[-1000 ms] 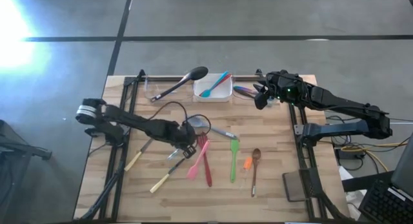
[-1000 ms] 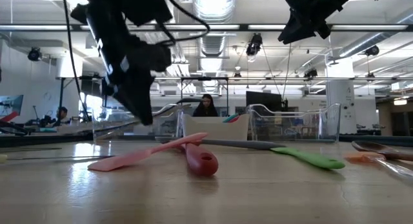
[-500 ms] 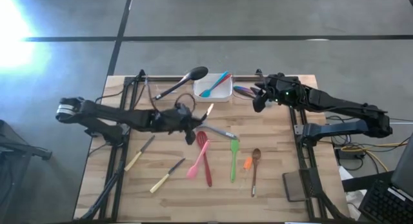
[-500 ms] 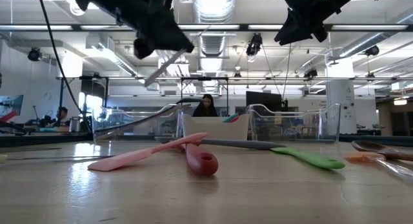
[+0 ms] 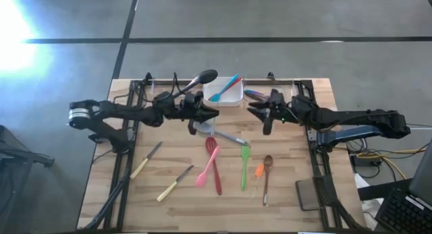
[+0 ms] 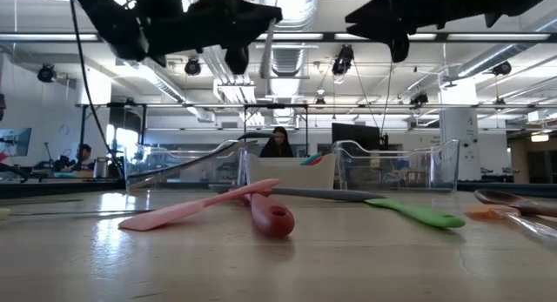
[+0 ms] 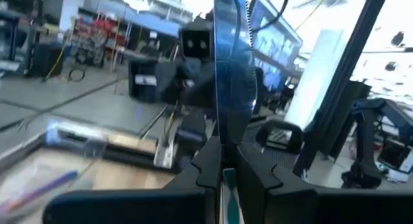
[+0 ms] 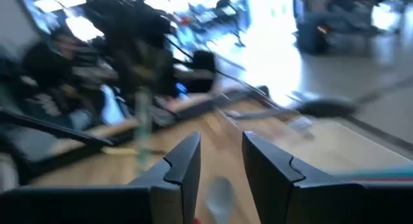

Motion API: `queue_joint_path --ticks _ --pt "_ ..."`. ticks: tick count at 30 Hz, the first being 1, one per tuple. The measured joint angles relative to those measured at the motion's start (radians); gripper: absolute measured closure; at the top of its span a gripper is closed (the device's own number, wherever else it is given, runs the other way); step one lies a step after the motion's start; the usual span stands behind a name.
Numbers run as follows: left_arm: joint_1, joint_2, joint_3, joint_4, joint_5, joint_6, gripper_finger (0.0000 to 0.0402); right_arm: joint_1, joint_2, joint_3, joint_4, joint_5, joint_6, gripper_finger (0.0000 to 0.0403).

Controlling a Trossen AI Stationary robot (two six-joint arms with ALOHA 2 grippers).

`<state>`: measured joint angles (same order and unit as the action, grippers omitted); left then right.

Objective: Pick & Place Kitchen Items
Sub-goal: Put the white pattern table knife into the right transparent bin

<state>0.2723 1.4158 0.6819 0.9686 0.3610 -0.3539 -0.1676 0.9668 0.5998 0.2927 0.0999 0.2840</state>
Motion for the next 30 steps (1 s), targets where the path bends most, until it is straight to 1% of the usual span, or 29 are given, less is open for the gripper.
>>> queue_joint_path --ticks 4,8,12,21,26,30 --pt "0.012 0.078 0.073 0.026 0.051 0.014 0.0373 0.015 0.043 -0.015 0.088 -0.004 0.004 0.0285" --pt "0.012 0.147 0.173 0.028 0.124 0.039 0.0373 0.017 0.091 0.002 0.088 -0.004 0.027 0.0276" --pt "0.029 0.187 0.250 0.027 0.191 0.047 0.0374 0.022 0.113 0.020 0.086 -0.008 0.027 0.0262" --pt "0.048 0.230 0.325 0.026 0.205 0.048 0.0374 0.058 0.116 0.058 0.087 -0.027 0.033 0.0219" --pt "0.049 0.242 0.354 0.025 0.220 0.047 0.0374 0.072 0.143 0.086 0.083 -0.023 0.008 0.0198" --pt "0.048 0.250 0.378 0.026 0.233 0.045 0.0374 0.072 0.179 0.119 0.086 -0.023 -0.002 0.0189"
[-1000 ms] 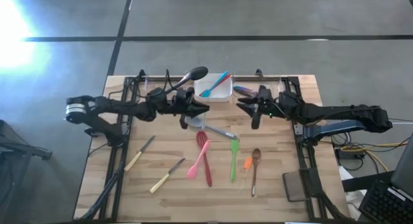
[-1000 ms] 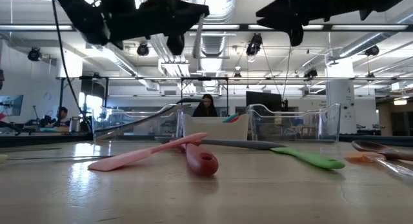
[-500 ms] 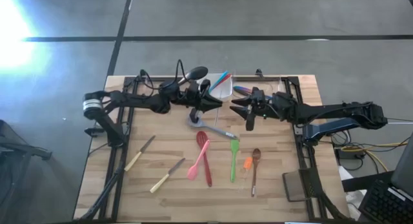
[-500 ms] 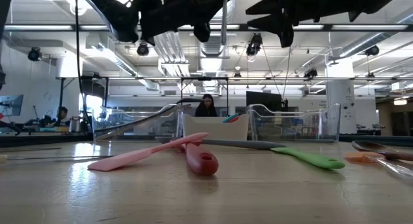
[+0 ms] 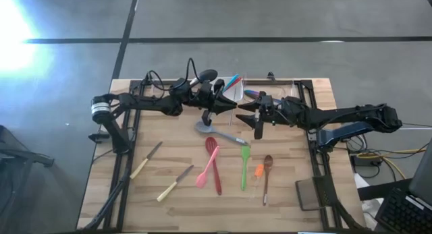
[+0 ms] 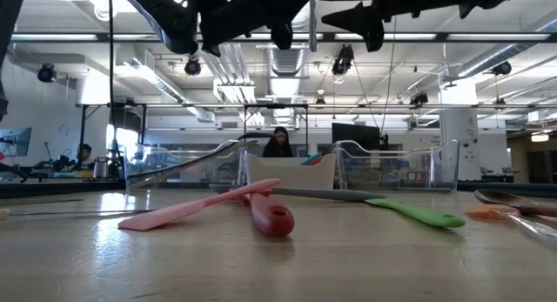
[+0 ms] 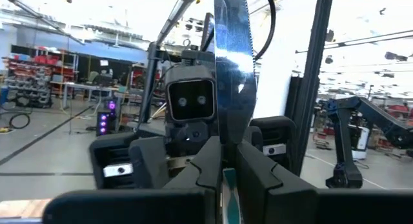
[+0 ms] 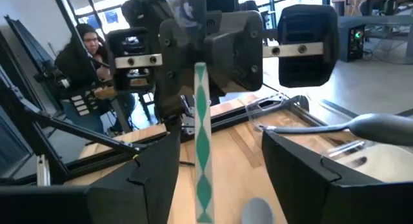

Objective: Pick & Place Kitchen Items
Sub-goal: Put the white pattern table knife into the right transparent bin

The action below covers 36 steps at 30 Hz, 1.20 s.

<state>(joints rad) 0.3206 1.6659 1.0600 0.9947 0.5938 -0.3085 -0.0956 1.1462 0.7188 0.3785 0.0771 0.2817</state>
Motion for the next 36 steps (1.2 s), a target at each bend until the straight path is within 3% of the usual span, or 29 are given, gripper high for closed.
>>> queue_joint_path --ticks 10,14,17,23,28,36 --pt "0.000 0.010 0.026 -0.032 0.022 -0.005 0.0374 0.000 0.120 0.089 -0.007 -0.007 -0.005 0.0188" --pt "0.000 0.010 0.026 -0.032 0.029 -0.005 0.0374 0.000 0.150 0.120 -0.007 -0.007 -0.005 0.0205" --pt "0.000 0.010 0.026 -0.035 0.037 -0.006 0.0374 0.000 0.155 0.140 -0.043 -0.007 -0.005 0.0246" --pt "0.000 0.010 0.026 -0.046 0.033 0.000 0.0374 0.000 0.137 0.184 -0.181 -0.003 -0.025 0.0376" --pt "0.000 0.010 0.026 -0.047 0.035 0.002 0.0366 0.000 0.134 0.242 -0.301 0.006 -0.041 0.0380" --pt "0.005 0.008 0.026 -0.068 0.035 -0.064 0.0312 0.001 0.092 0.365 -0.607 0.135 -0.084 0.0380"
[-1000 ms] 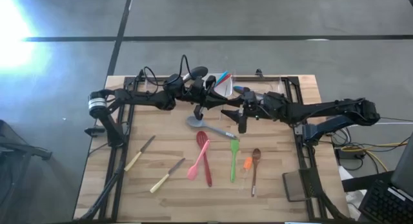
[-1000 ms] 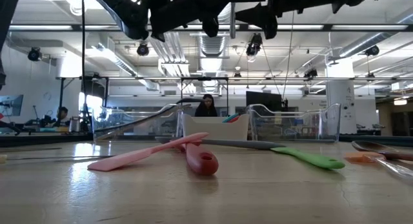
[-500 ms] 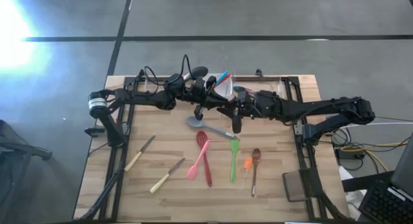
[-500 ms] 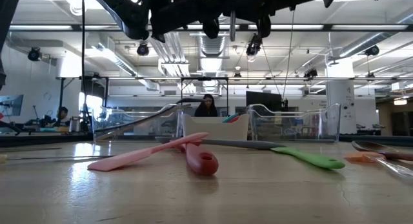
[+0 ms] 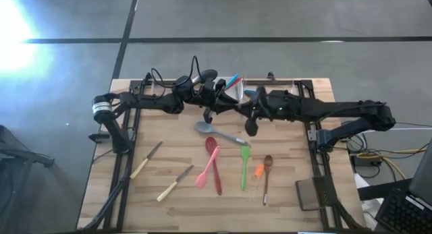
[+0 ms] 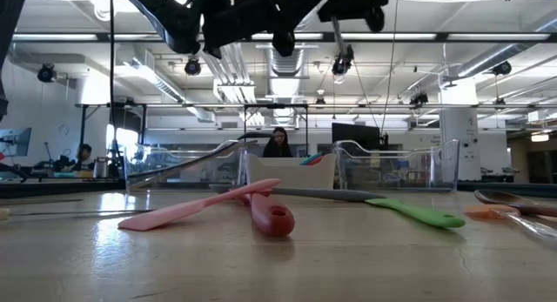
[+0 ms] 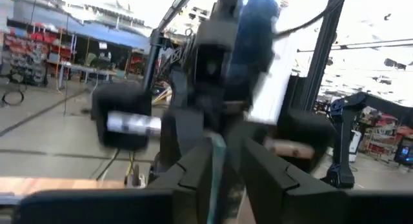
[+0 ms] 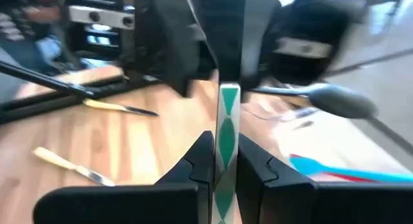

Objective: Pick & Place Kitchen Items
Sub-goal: Put the white pattern table knife into the right transparent bin

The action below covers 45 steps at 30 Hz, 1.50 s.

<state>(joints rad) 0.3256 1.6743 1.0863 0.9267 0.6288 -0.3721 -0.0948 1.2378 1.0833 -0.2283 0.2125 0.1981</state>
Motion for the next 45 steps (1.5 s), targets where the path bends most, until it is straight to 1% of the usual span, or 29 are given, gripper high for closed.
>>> queue_joint_path --ticks 3,8,10,14,17,21,23,25,31,36,45 --pt "-0.004 -0.007 0.000 -0.039 0.025 0.002 0.0284 -0.004 -0.037 0.065 -0.143 0.079 -0.003 0.0380" --pt "0.000 -0.009 0.000 -0.081 0.017 0.001 0.0231 -0.038 -0.071 0.208 -0.501 0.238 0.006 0.0380" --pt "-0.001 -0.010 0.000 -0.091 0.017 0.001 0.0210 -0.087 -0.071 0.257 -0.622 0.266 0.007 0.0380" --pt "-0.004 -0.010 0.000 -0.093 0.016 -0.010 0.0177 -0.223 -0.048 0.308 -0.769 0.263 -0.028 0.0380" --pt "-0.005 -0.011 0.000 -0.092 0.018 -0.029 0.0166 -0.339 -0.023 0.310 -0.827 0.229 -0.097 0.0380" --pt "-0.005 -0.029 0.000 -0.092 0.044 -0.056 0.0164 -0.492 0.020 0.285 -0.841 0.094 -0.191 0.0380" --pt "-0.005 -0.042 0.000 -0.091 0.051 -0.066 0.0166 -0.545 0.052 0.277 -0.840 0.055 -0.238 0.0380" --pt "-0.005 -0.058 0.000 -0.094 0.055 -0.074 0.0167 -0.583 0.092 0.275 -0.843 0.041 -0.287 0.0380" --pt "-0.005 -0.092 0.000 -0.111 0.073 -0.087 0.0167 -0.641 0.248 0.279 -0.880 0.018 -0.394 0.0380" --pt "-0.004 -0.122 -0.001 -0.135 0.123 -0.112 0.0167 -0.662 0.364 0.280 -0.924 0.011 -0.445 0.0380" --pt "-0.004 -0.201 -0.003 -0.242 0.139 -0.051 0.0168 -0.684 0.490 0.280 -0.936 0.002 -0.467 0.0380"
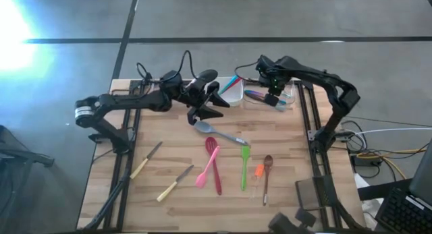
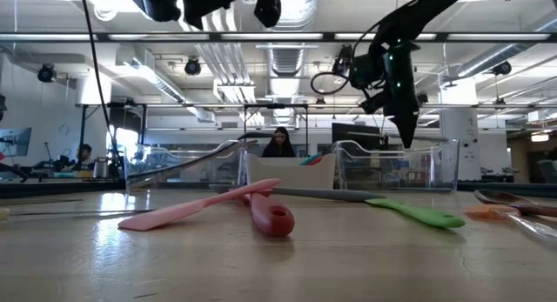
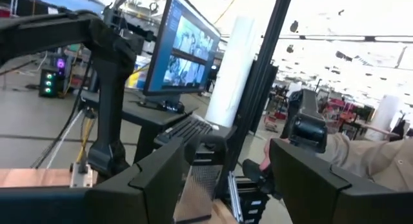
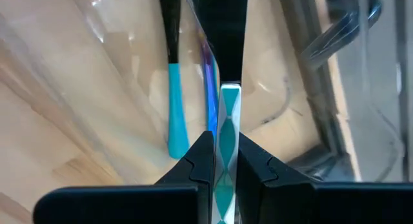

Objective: Pick & Place Kitchen Items
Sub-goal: Put the white pattern table knife into the right transparent bin

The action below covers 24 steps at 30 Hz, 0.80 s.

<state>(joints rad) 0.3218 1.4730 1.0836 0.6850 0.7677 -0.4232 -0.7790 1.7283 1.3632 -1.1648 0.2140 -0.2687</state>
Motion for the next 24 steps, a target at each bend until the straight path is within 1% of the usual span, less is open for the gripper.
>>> queue_joint_path --ticks 3,6,24 --pt "0.000 -0.021 -0.001 -0.047 0.000 0.026 0.0168 -0.011 0.024 0.000 0.003 -0.019 0.001 0.0380" --pt "0.000 -0.027 -0.003 -0.056 0.001 0.032 0.0168 -0.016 0.048 0.000 0.011 -0.024 0.001 0.0380" --pt "0.000 -0.040 -0.003 -0.054 -0.001 0.028 0.0168 -0.044 0.204 0.001 0.071 -0.032 -0.013 0.0380"
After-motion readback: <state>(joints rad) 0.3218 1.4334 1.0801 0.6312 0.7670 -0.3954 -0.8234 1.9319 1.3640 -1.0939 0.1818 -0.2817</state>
